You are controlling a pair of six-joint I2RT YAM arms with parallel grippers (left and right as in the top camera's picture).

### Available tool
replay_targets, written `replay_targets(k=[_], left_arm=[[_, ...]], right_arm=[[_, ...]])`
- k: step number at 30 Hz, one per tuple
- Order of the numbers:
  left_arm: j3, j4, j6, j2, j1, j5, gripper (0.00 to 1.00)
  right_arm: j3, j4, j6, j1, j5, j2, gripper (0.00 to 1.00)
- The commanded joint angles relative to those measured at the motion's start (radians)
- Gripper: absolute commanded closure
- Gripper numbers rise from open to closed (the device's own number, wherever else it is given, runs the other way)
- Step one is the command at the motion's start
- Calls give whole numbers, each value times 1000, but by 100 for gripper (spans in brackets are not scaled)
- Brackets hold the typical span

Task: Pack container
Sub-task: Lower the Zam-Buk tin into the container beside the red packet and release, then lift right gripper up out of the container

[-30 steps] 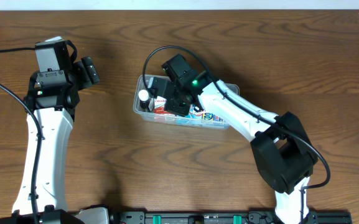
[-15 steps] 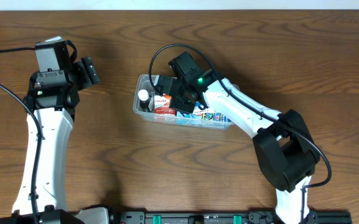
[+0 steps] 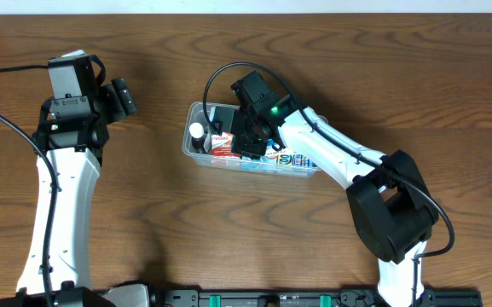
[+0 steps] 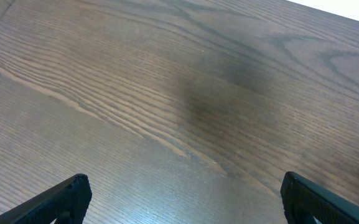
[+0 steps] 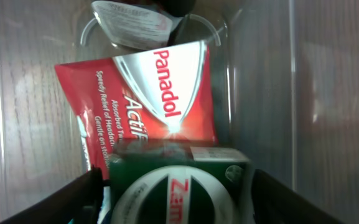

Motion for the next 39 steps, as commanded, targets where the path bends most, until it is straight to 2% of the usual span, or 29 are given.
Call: replay_targets(k=[1, 4, 10, 16, 23, 31, 33, 36, 38, 39], left_arm=[[15, -2, 5, 11, 4, -11, 2], [15, -2, 5, 11, 4, -12, 2], [15, -2, 5, 11, 4, -11, 2], [15, -2, 5, 11, 4, -11, 2], [15, -2, 5, 11, 4, -12, 2], [15, -2, 5, 11, 4, -11, 2], [15, -2, 5, 11, 4, -11, 2], [15, -2, 5, 11, 4, -11, 2], [15, -2, 5, 11, 4, -12, 2], [15, -2, 5, 11, 4, -12, 2]], right_arm=[[-4, 0, -10, 3, -23, 6, 20], [-4, 6, -10, 3, -23, 6, 17], [25, 9, 26, -1, -23, 2, 17], [126, -17, 216, -38, 21, -29, 18], [206, -60, 422, -169, 23, -84, 15], [206, -92, 536, -345, -3, -114, 12], [206, -113, 536, -370, -64, -114, 17], [206, -137, 536, -380, -111, -113, 35], [206, -146, 536, -369, -113, -113, 52], [206, -149, 536, -360, -113, -113, 64]])
